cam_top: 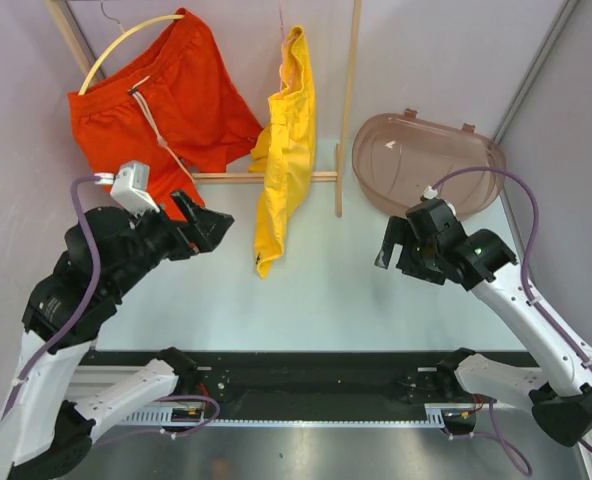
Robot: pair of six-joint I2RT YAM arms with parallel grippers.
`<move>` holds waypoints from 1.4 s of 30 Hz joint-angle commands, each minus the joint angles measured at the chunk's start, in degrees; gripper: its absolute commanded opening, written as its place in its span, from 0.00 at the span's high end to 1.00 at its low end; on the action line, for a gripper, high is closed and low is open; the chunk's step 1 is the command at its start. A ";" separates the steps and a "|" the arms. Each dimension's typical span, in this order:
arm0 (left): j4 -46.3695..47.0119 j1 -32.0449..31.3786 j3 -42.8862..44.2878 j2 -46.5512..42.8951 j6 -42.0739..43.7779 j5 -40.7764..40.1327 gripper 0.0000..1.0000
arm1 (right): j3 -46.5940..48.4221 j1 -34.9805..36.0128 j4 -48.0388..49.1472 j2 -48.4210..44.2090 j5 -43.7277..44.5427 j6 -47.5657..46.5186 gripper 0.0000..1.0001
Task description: Remove the shorts from the hanger
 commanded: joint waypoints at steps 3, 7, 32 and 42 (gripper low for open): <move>13.82 -0.15 -8.08 -6.21 -0.90 -2.89 0.00 | 8.52 -1.79 -3.63 3.57 -12.17 -10.78 0.00; 17.08 -0.06 1.89 5.44 7.24 -8.96 0.00 | 13.10 -2.23 -5.91 6.65 -13.69 -12.11 0.00; 81.72 25.69 45.18 70.16 -34.89 40.42 0.04 | 22.52 -9.17 -17.95 0.15 -1.74 -14.13 0.00; 89.86 25.60 51.42 83.88 -50.39 44.55 0.08 | 22.78 -10.22 -17.34 1.64 -2.87 -17.38 0.00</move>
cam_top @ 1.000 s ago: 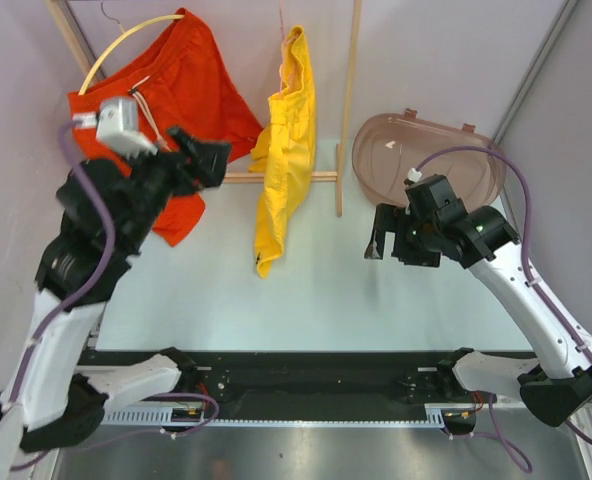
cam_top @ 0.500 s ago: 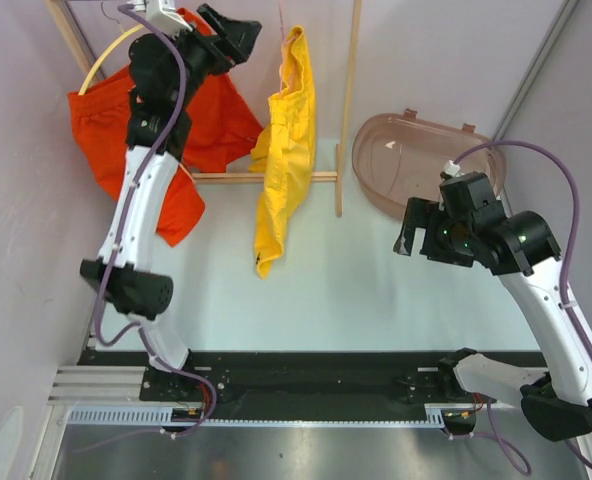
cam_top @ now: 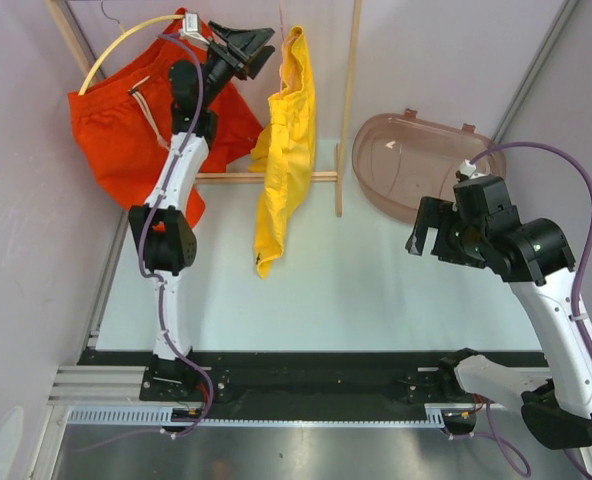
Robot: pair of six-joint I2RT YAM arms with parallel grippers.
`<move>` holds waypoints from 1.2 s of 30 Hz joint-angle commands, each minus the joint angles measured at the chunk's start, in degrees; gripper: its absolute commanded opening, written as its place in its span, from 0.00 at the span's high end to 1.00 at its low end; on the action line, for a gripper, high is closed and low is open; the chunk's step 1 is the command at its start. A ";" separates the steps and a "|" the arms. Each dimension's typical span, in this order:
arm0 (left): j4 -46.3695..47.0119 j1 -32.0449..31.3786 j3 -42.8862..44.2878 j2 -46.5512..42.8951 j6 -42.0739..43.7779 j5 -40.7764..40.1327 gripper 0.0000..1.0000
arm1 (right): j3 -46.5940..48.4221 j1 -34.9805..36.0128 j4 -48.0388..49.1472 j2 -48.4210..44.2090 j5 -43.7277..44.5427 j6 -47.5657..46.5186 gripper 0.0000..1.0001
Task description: Remove the shorts from the hanger
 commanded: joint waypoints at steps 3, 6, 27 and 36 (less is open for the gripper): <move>8.31 -0.56 2.62 1.07 -10.57 6.25 0.15 | 2.21 -0.63 -1.36 2.26 -1.13 -4.38 0.00; 7.26 -1.26 0.59 0.02 -9.44 7.92 0.18 | 2.13 -0.72 -1.19 3.23 -1.31 -5.53 0.00; 3.56 -4.34 -1.44 -1.04 -6.88 8.80 0.58 | -0.42 -1.51 0.40 1.92 -2.89 -7.99 0.00; -4.17 -2.85 -0.91 -2.36 -2.31 7.75 0.62 | -0.77 -1.69 0.57 1.21 -3.33 -7.73 0.00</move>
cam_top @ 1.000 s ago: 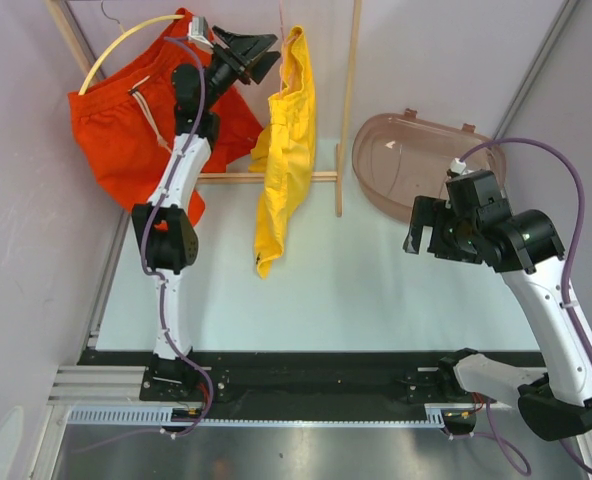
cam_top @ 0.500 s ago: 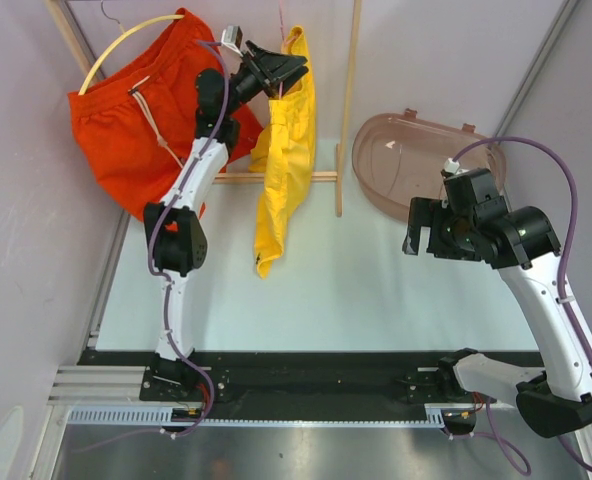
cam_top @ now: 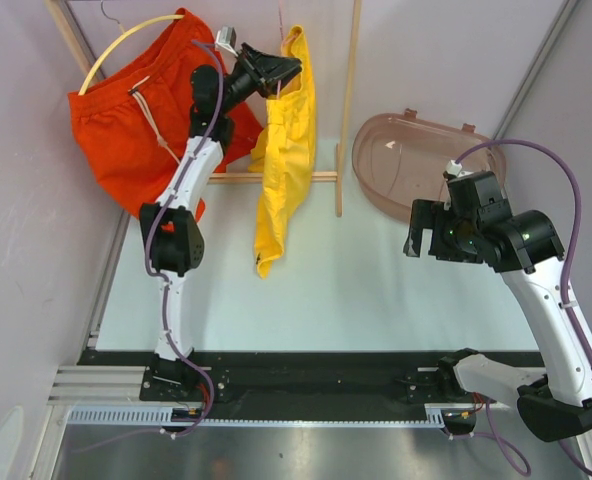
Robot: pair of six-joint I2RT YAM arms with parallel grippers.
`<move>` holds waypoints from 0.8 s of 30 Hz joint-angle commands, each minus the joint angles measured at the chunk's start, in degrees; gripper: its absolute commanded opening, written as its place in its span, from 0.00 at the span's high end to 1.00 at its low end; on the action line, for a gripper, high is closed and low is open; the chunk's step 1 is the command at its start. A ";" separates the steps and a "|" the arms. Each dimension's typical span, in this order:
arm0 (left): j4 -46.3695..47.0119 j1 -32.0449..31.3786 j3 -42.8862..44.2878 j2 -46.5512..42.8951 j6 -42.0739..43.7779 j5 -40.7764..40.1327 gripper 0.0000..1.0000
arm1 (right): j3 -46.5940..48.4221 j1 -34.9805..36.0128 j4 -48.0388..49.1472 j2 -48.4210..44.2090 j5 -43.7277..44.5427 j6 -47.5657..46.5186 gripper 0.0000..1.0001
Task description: Remove the shorts from the hanger
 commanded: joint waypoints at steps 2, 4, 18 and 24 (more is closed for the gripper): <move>-4.11 0.98 2.32 -3.97 3.79 -0.85 0.67 | -0.14 -0.29 0.64 -1.21 -0.68 -1.21 0.00; -4.64 0.98 2.42 -4.06 4.05 -0.58 0.74 | -0.05 -0.37 0.73 -1.04 -0.77 -1.21 0.00; -9.21 1.15 6.72 -8.98 6.51 -2.60 1.00 | -0.14 -0.38 1.87 -0.16 -2.70 -1.65 0.00; -3.27 1.42 6.82 -9.87 8.27 -0.14 1.00 | -0.84 -0.37 2.84 -0.25 -4.37 -2.18 0.00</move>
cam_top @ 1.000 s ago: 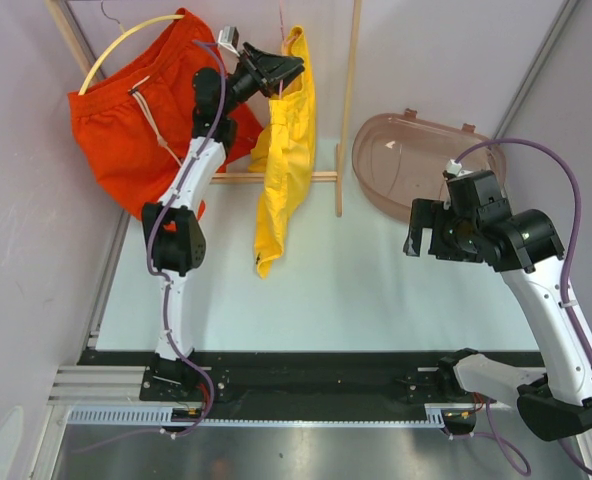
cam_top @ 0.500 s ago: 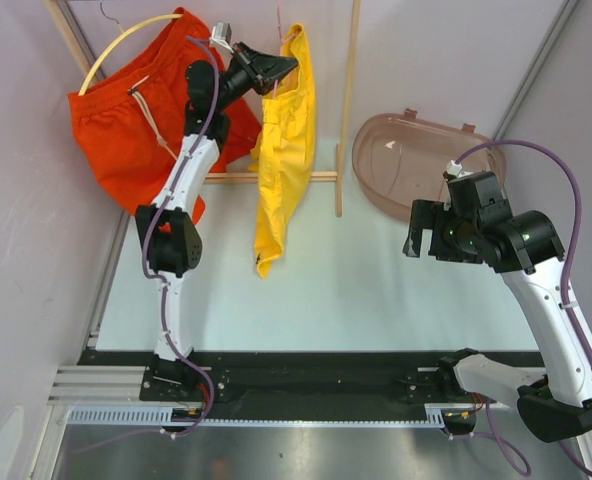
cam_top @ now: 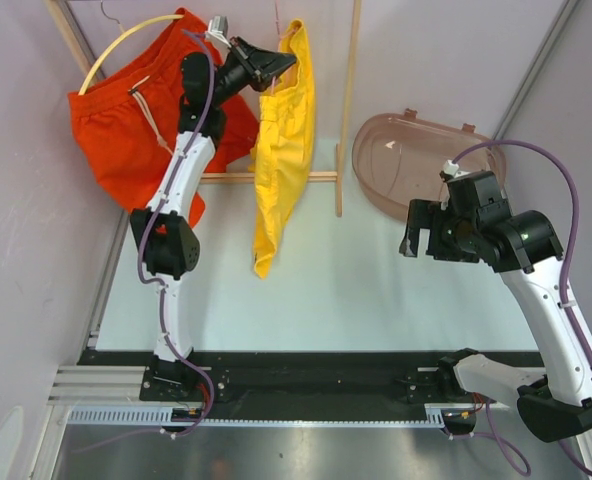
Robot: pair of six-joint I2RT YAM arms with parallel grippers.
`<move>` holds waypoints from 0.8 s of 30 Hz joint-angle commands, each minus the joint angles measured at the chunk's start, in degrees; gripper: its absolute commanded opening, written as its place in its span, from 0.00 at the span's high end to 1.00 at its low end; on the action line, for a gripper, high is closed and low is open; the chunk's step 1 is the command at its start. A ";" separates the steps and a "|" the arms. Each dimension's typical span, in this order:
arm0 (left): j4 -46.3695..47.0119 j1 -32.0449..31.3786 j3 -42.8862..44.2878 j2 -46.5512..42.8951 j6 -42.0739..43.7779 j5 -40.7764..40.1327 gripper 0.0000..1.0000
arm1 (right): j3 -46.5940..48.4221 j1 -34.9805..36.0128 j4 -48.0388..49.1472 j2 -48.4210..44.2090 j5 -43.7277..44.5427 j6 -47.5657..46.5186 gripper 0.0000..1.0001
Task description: Remove the shorts from the hanger
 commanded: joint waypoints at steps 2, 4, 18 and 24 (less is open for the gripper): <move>11.10 0.78 4.04 -6.19 2.87 1.19 1.00 | -0.38 -0.22 1.63 -0.27 -2.32 -1.92 0.00; 16.64 0.96 4.13 -5.40 4.01 2.25 1.00 | -0.82 -0.22 1.98 -0.44 -2.24 -2.18 0.00; 36.76 2.63 1.07 -5.11 0.43 8.66 1.00 | -3.64 -0.22 3.04 -2.47 -7.51 -2.18 0.00; 33.74 2.02 -21.95 -21.19 3.47 10.86 1.00 | -3.73 -0.22 5.59 -1.15 -10.14 -3.06 0.00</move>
